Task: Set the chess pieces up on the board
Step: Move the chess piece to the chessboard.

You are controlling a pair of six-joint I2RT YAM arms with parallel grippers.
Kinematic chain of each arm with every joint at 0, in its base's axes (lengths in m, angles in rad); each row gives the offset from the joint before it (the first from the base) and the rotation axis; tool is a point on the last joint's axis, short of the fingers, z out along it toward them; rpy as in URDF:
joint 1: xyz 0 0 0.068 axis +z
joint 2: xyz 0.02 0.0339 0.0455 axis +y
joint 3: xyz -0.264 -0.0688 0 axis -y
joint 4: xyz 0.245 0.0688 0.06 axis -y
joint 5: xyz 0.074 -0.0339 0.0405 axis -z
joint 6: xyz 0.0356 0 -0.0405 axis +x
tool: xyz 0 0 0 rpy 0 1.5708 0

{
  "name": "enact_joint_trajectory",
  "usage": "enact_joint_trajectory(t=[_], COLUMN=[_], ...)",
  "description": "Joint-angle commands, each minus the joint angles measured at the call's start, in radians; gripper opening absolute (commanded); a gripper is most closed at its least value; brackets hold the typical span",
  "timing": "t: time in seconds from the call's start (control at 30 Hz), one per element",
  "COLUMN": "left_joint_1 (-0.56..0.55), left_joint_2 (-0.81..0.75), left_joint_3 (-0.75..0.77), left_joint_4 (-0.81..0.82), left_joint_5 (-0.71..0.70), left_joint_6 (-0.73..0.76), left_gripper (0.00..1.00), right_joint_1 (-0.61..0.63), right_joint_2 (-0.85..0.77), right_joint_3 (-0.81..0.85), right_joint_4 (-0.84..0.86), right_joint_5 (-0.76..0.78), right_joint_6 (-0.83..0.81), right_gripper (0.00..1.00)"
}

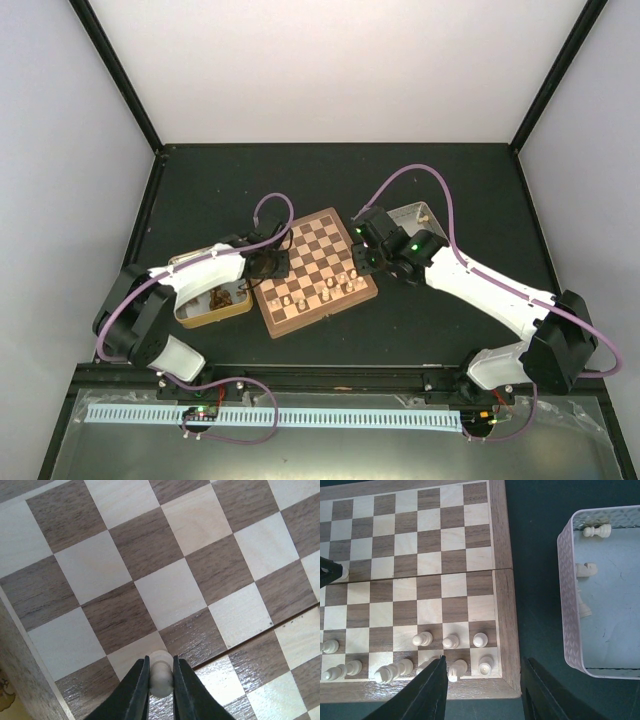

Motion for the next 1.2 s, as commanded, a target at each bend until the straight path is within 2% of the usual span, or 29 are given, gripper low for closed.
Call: enact_joint_trajectory(t=[0.0,0.13,0.33,0.67,1.17], left_joint_1=[0.004,-0.001,-0.070,-0.173,-0.178], left_joint_2=[0.016,0.003,-0.049,-0.056,-0.055], left_joint_3=[0.041,0.039,0.033,0.033,0.029], left_joint_4=[0.010,0.004,-0.018,-0.131,-0.134], left_joint_5=[-0.031,-0.006,0.084,0.099,0.165], left_joint_6=[0.025,0.042,0.069,0.075,0.072], left_gripper=[0.10,0.05,0.05,0.05,0.07], right_joint_1=[-0.007,-0.007,-0.012,-0.022,-0.022], right_joint_2=[-0.001,-0.004,-0.017,-0.005,0.003], right_joint_3=[0.002,0.006,0.001,0.001,-0.012], right_joint_4=[0.013,0.016,0.035,0.042,0.047], right_joint_5=[0.005,0.013,0.037,0.021,-0.005], right_joint_6=[0.003,0.004,0.016,0.025,0.037], right_gripper=[0.40,0.40,0.40,0.40,0.40])
